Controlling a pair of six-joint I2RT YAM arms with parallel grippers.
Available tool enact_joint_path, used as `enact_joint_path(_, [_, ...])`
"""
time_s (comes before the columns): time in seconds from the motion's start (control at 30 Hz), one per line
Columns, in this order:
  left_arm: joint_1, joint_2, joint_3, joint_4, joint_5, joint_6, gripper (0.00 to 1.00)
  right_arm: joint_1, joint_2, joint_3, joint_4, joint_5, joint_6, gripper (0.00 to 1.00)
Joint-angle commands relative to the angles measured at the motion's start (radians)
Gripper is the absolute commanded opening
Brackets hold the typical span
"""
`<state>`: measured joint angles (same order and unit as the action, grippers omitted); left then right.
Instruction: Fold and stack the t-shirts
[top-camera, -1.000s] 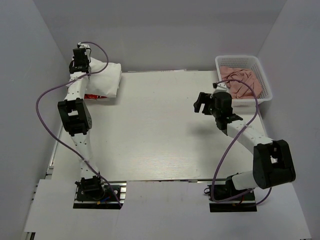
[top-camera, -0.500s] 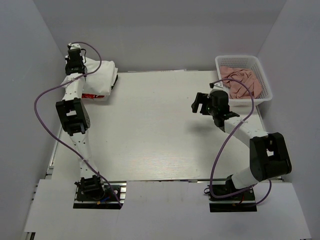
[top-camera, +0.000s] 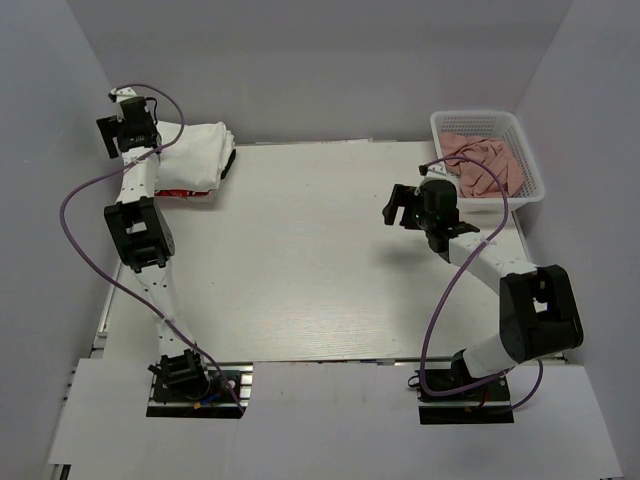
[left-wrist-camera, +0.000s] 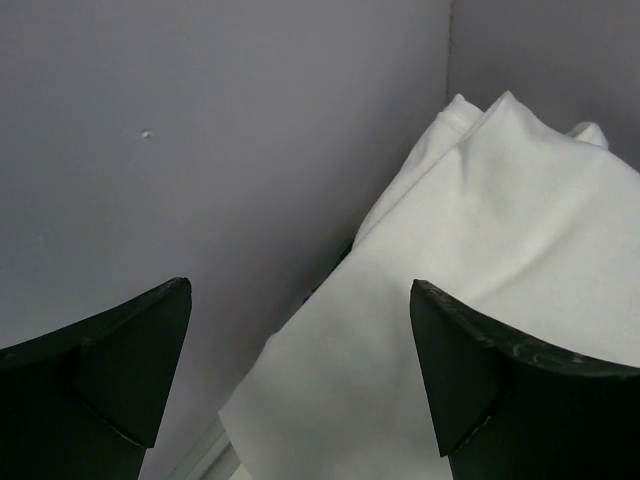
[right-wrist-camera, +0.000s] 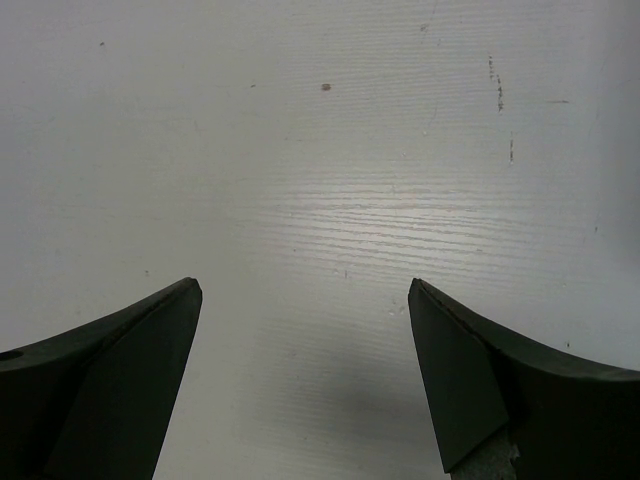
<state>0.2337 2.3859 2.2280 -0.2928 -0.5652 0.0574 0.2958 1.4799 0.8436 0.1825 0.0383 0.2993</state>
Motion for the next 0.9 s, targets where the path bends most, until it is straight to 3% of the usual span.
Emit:
enact_joint_path(0.0, [-0.014, -0.120, 0.004, -0.031, 0.062, -0.054, 1.00, 0.005, -0.023, 0.040, 0.008, -0.021, -0.003, 0.90])
enact_joint_path(0.13, [-0.036, -0.178, -0.051, -0.051, 0.161, -0.071, 1.00, 0.002, -0.058, 0.020, 0.014, -0.028, -0.006, 0.90])
enact_joint_path(0.3, [-0.047, -0.258, -0.063, -0.172, 0.385, -0.169, 1.00, 0.002, -0.141, -0.018, -0.014, -0.017, -0.006, 0.90])
enact_joint_path(0.43, [-0.128, -0.377, -0.193, -0.268, 0.363, -0.220, 1.00, -0.003, -0.204, -0.027, -0.118, 0.015, -0.016, 0.90])
enact_joint_path(0.5, [-0.202, -0.460, -0.279, -0.333, 0.295, -0.338, 1.00, 0.000, -0.243, -0.035, -0.150, 0.009, -0.015, 0.90])
enact_joint_path(0.57, [-0.269, -0.666, -0.521, -0.307, 0.292, -0.431, 1.00, 0.003, -0.279, -0.035, -0.220, -0.021, 0.007, 0.90])
enact_joint_path(0.6, [-0.340, -0.750, -0.622, -0.219, 0.307, -0.489, 1.00, 0.002, -0.311, -0.050, -0.230, -0.018, 0.017, 0.90])
enact_joint_path(0.63, [-0.374, -0.833, -0.830, -0.165, 0.324, -0.525, 1.00, 0.003, -0.344, -0.075, -0.244, -0.024, 0.021, 0.90])
enact_joint_path(0.73, [-0.461, -1.121, -1.191, -0.010, 0.424, -0.643, 1.00, -0.003, -0.439, -0.141, -0.236, -0.086, 0.021, 0.90])
enact_joint_path(0.83, [-0.471, -1.345, -1.440, 0.090, 0.433, -0.685, 1.00, -0.003, -0.525, -0.269, -0.210, -0.132, 0.029, 0.90])
enact_joint_path(0.87, [-0.471, -1.381, -1.458, 0.077, 0.417, -0.685, 1.00, 0.000, -0.542, -0.290, -0.201, -0.143, 0.029, 0.90])
